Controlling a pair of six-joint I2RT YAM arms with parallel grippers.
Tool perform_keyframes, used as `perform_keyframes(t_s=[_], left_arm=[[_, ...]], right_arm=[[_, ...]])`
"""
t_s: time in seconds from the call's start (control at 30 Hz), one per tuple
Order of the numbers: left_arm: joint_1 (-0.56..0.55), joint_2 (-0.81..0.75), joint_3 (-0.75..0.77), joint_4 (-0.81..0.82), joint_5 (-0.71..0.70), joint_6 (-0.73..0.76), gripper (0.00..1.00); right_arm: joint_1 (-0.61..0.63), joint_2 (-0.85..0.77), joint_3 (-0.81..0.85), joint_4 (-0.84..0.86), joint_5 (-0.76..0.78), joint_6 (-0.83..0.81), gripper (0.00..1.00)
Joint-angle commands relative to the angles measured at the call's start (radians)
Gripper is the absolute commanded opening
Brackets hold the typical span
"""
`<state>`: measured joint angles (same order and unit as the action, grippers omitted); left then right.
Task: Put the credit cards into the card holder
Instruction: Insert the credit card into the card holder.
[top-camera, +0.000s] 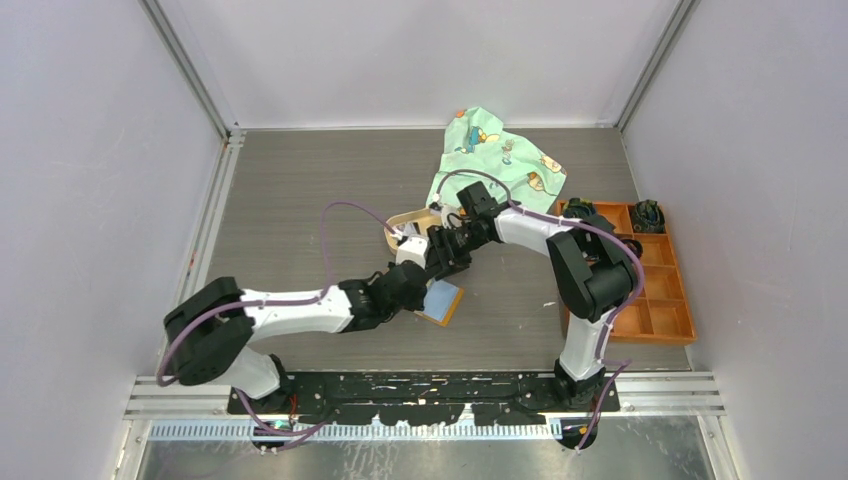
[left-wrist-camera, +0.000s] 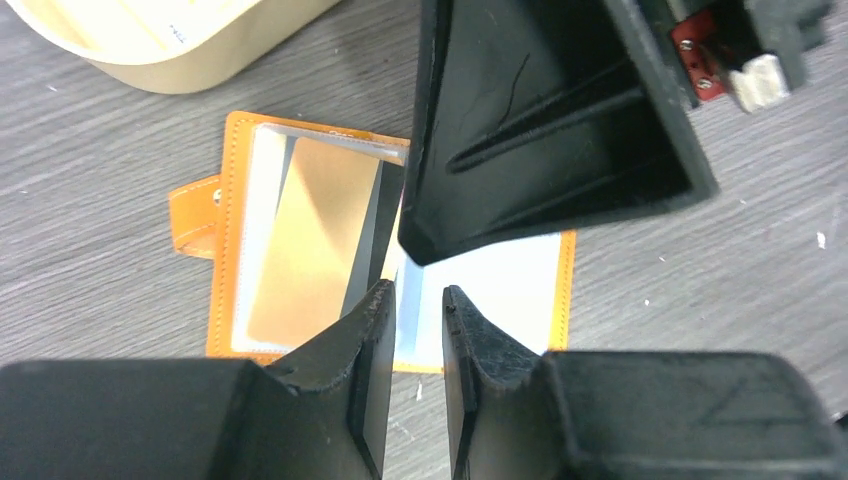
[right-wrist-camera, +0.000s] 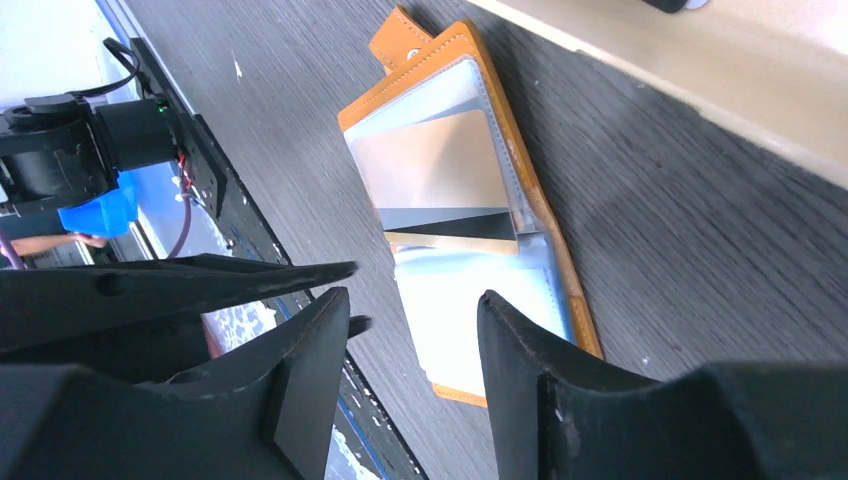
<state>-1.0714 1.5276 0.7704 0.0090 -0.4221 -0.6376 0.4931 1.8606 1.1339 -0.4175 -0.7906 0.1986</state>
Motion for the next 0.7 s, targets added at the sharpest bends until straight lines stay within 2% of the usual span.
perform_keyframes(t_s=[0.0, 0.17, 0.37, 0.53, 0.67], left_arm=[[0.006, -0.144, -0.051, 0.05, 0.008, 0.057, 0.26], [0.04, -0.271, -0.133, 0.046, 0.046, 0.086, 0.36], [0.165, -0.392, -0.25, 0.098, 0.218, 0.081, 0.42], [0.244, -0.492, -0.308, 0.094, 0.273, 0.091, 0.56], [0.287, -0.566, -0.366, 0.135, 0.302, 0.095, 0.73]], right_arm=[[-0.01, -0.069, 0.009, -0.011, -0.031, -0.048, 0.56], [-0.016, -0.101, 0.006, -0.025, -0.033, -0.093, 0.55], [-0.016, -0.14, -0.003, -0.038, -0.03, -0.166, 0.54], [-0.016, -0.166, -0.01, -0.046, -0.043, -0.232, 0.54], [-0.016, -0.19, -0.028, -0.035, -0.052, -0.277, 0.52]])
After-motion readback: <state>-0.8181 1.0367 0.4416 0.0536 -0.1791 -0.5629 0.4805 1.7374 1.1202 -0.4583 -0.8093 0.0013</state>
